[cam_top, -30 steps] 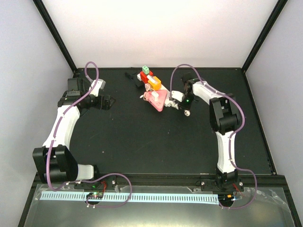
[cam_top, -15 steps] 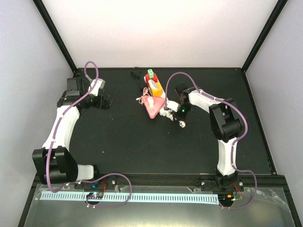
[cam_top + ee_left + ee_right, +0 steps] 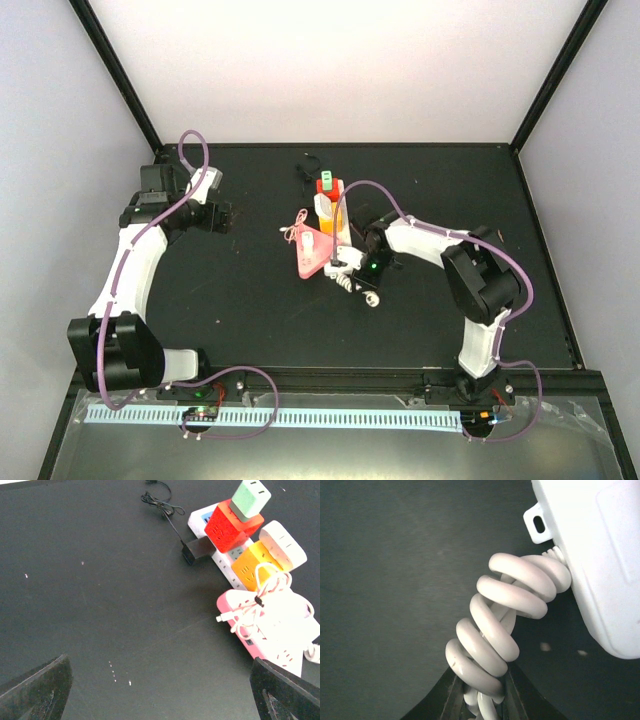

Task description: Pull the plug off the socket

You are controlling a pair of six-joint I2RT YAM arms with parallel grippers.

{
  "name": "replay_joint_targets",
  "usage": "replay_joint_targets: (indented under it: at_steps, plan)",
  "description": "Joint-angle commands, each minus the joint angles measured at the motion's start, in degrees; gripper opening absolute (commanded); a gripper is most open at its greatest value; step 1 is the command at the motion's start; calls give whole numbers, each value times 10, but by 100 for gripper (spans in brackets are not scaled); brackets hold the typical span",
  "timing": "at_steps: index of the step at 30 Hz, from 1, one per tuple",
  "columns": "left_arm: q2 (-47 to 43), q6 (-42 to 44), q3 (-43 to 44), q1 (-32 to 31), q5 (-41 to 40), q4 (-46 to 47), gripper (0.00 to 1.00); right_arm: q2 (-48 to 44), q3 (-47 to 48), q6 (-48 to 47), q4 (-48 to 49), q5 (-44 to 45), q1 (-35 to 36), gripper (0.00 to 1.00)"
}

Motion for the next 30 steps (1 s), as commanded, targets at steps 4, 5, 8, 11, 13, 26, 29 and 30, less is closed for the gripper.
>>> replay_joint_targets:
  at_steps: [4,5,8,11,13,26,29,30]
  plan:
    - [-14,21,25,-3,4,-13,99,-54,-53,23,3,-61,55,17]
    - [-14,23,26,-3,4,-15,99,-58,-57,24,4,-66,60,17]
    - [-14,29,25,-2,9,-20,99,-64,-74,25,6,-80,74,17]
    - [-14,42,23,-3,18,-25,99,-72,-92,19,5,-93,92,17]
    - [-26,51,24,-3,19,-27,99,-80,-104,17,11,-100,102,17]
    - [-47,105,18,-3,72,-54,99,-127,-171,-33,29,-94,154,17]
    - [-50,123,11,-4,86,-65,99,-126,-172,-29,42,-60,154,21]
    - [-51,131,8,-4,89,-70,99,-125,-173,-27,49,-46,153,23]
